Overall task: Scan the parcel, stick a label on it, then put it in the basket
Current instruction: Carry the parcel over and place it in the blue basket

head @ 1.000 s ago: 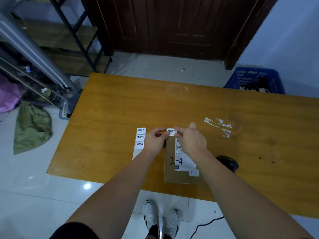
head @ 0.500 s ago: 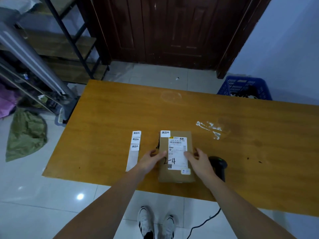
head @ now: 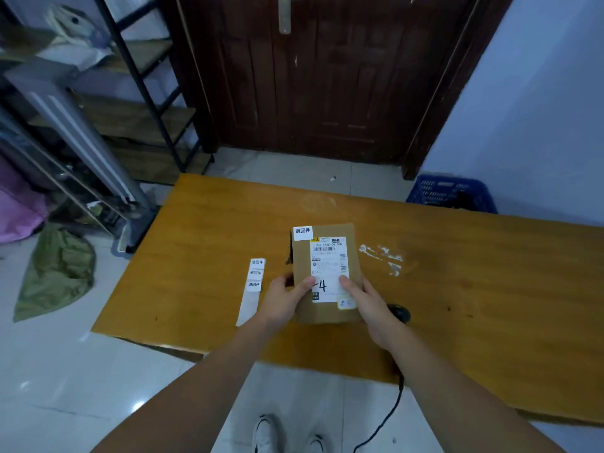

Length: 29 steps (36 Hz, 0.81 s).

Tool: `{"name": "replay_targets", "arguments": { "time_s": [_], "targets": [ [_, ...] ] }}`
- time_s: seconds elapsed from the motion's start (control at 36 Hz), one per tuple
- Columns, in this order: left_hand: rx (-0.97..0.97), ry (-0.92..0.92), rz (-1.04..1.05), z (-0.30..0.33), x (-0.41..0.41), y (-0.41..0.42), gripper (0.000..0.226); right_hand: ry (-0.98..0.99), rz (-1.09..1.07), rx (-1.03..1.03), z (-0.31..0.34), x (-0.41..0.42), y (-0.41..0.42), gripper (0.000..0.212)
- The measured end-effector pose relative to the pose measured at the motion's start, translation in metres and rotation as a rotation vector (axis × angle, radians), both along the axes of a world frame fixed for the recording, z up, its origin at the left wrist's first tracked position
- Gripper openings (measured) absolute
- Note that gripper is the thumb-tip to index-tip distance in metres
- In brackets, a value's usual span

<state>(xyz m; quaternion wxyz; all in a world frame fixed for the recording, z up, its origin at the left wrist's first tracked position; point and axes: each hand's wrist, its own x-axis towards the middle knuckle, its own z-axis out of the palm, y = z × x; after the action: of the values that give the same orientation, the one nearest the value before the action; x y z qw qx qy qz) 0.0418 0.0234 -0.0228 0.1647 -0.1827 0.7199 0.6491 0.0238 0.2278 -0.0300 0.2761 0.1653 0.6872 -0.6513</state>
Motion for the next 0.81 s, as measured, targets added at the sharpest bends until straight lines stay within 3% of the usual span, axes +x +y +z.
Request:
{"name": "replay_targets", "arguments": {
  "time_s": [0.11,0.28,0.36,0.44,0.81],
  "targets": [
    [-0.096,0.107,0.054,0.053,-0.01,-0.011,0.085,0.104,0.05,-0.038,0.046,-0.013,-0.007,0.08],
    [-0.175,0.233,0.133,0.138,-0.011,-0.041,0.092,0.277,0.118,-0.095,0.129,-0.032,-0.048,0.057],
    [-0.045,0.28,0.167,0.174,-0.005,-0.063,0.101,0.309,0.165,-0.161,0.163,-0.035,-0.074,0.05],
    [0.086,0.33,0.162,0.199,0.007,-0.089,0.086,0.296,0.224,-0.223,0.188,-0.036,-0.099,0.051],
    [0.132,0.323,0.421,0.24,0.11,-0.242,0.073,0.321,0.517,-0.242,0.249,0.022,-0.269,0.05]
  ]
}}
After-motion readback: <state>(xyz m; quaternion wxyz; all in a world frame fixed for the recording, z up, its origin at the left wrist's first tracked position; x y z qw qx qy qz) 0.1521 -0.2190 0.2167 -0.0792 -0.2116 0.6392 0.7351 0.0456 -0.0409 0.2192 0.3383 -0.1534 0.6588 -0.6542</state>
